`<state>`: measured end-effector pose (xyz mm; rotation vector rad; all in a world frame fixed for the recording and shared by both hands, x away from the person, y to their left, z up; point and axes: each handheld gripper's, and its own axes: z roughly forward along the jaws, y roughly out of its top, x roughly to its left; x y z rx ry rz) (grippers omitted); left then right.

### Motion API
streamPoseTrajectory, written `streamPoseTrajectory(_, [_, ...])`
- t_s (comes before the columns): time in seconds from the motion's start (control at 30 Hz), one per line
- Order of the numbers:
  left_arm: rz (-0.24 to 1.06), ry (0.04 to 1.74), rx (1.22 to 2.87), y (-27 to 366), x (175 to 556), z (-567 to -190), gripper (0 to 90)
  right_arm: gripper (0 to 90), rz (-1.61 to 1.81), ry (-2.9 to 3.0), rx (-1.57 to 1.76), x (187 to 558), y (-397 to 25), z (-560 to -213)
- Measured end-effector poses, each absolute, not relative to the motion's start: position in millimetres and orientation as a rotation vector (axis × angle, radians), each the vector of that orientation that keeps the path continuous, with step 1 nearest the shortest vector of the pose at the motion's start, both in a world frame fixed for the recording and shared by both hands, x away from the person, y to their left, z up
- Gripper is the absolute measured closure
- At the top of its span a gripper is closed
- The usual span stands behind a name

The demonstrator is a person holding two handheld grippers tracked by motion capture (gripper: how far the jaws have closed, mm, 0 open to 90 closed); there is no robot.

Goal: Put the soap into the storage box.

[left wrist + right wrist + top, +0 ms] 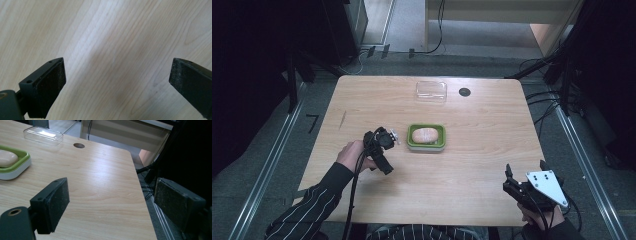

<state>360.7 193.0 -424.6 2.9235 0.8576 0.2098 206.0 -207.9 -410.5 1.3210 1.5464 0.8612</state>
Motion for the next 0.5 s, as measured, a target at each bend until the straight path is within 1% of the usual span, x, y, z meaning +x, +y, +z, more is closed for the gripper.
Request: streamPoseTrajectory(0.5, [0.212,0.957,2.896,226,339,-436,1.3,13.6,0.876,1.553,1.317,209,-206,-410])
